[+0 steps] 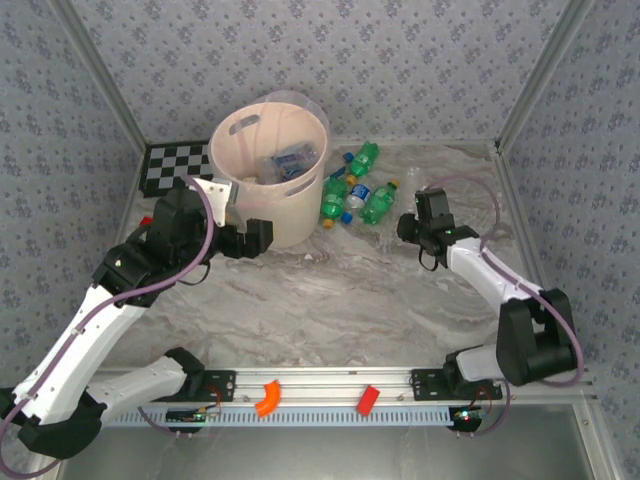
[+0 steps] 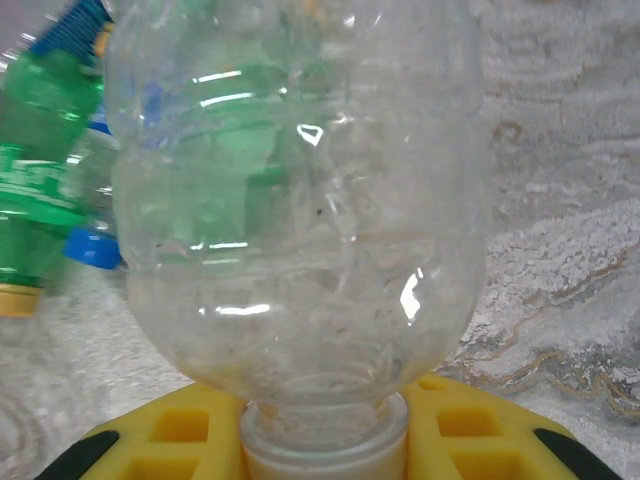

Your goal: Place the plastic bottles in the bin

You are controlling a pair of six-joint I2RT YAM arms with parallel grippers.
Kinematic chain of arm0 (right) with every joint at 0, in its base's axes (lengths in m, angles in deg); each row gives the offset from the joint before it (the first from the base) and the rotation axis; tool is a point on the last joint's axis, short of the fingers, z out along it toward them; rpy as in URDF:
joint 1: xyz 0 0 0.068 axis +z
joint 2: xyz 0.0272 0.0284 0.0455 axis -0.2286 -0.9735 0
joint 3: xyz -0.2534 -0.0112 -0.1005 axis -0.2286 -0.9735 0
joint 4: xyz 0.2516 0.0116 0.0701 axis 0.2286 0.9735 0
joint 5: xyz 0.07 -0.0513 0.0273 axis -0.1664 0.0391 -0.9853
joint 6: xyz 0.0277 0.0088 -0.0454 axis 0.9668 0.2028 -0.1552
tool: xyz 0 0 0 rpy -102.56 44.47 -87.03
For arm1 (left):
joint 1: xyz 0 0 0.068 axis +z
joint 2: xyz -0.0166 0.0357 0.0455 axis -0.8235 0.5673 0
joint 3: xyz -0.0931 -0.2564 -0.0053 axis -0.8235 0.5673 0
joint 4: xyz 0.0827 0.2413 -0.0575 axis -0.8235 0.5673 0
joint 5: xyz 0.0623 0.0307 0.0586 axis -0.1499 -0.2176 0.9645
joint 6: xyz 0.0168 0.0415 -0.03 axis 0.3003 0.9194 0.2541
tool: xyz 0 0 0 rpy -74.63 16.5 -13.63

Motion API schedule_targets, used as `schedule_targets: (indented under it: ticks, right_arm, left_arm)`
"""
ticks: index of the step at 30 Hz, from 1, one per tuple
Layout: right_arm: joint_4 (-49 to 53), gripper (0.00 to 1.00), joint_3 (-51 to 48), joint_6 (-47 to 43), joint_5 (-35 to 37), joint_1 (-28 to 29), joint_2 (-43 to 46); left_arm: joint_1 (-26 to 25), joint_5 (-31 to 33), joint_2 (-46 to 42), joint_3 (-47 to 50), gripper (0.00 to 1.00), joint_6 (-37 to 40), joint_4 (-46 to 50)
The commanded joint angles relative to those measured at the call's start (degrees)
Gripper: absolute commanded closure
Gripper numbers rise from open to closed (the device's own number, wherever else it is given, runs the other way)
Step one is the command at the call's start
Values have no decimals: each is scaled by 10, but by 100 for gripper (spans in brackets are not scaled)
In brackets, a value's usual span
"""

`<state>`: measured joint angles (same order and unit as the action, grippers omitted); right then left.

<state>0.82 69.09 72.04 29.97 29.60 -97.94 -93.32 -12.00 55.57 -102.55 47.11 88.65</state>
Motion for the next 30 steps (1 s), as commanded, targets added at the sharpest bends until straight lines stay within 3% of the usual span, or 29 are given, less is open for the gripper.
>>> schedule_targets:
  ticks: [1,8,18,24,30]
  right_arm:
    - [9,71,-5,-22,26,31,61]
    - [-14,70,22,-87,63,170,157]
    - [-31,71,116,-152,105,376,136]
    - [-34,71,156,-171,115,439,107]
    - [-45,70,167,-177,121,460,92]
  left_arm:
    - [-2,-1,-10,-7,0,-15,-25]
    - [-1,-60,-19,-4,4,-55,-80]
    - [0,-138,10,-8,9,-111,-200]
    - [0,-160,41,-18,10,-123,-241]
    - [-2,-180,60,-18,13,-139,-278]
